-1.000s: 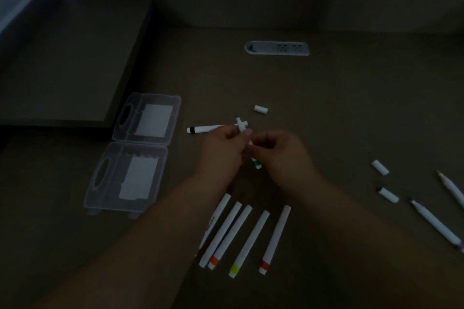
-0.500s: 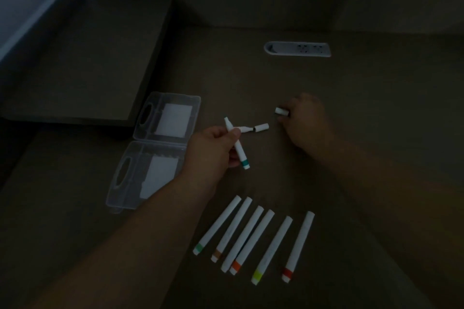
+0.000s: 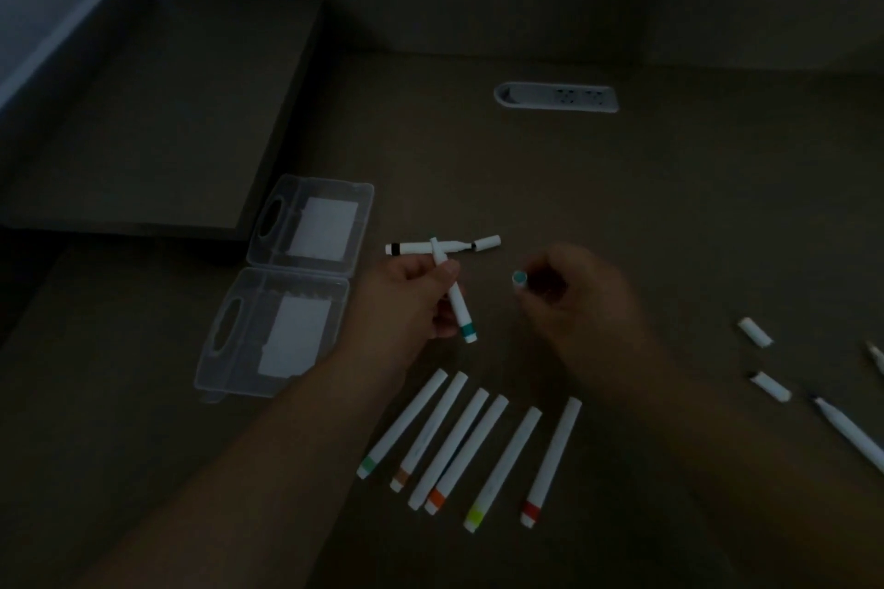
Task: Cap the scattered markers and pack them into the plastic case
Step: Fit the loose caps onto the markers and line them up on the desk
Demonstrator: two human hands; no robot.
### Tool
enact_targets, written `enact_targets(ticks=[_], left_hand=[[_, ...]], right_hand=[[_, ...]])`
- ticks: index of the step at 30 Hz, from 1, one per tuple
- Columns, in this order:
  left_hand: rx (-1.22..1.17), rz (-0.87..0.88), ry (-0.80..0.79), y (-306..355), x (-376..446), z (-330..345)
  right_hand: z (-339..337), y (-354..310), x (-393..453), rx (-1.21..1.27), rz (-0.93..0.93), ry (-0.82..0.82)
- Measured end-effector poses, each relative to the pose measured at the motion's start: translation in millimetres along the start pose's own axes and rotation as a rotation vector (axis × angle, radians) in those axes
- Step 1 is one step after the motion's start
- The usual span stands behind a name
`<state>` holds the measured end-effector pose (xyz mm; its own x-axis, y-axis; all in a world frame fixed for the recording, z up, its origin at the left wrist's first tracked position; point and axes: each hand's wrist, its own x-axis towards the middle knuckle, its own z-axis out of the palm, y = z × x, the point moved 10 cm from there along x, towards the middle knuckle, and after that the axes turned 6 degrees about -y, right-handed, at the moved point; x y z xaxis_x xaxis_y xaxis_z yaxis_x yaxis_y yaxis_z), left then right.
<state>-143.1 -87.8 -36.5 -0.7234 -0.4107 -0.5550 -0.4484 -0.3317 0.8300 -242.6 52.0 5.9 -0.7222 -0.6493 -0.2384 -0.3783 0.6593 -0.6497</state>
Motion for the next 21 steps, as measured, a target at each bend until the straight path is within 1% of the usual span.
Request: enact_targets(ticks=[5,11,14,17,21], left_hand=[[0.033,0.027,-0.071,6,-7,18],[0.046,0.047,-0.138,9,-14,38],[0.115,0.077,-0.183,8,-20,47],[0.207,0.098,-0.228,3,-27,56],[0.283,0.136,-0.283,-2,-39,71]], right_hand=[[3,0,-28,0.001,-0.018,-0.031],[-10,-4,-44,0.062,-0.08,0.053],[-25,-1,-49,0.182,-0.056,0.147],[-46,2,-51,0.363,-0.022,0.258],[-65,7,-52,0.499,0.0,0.318]])
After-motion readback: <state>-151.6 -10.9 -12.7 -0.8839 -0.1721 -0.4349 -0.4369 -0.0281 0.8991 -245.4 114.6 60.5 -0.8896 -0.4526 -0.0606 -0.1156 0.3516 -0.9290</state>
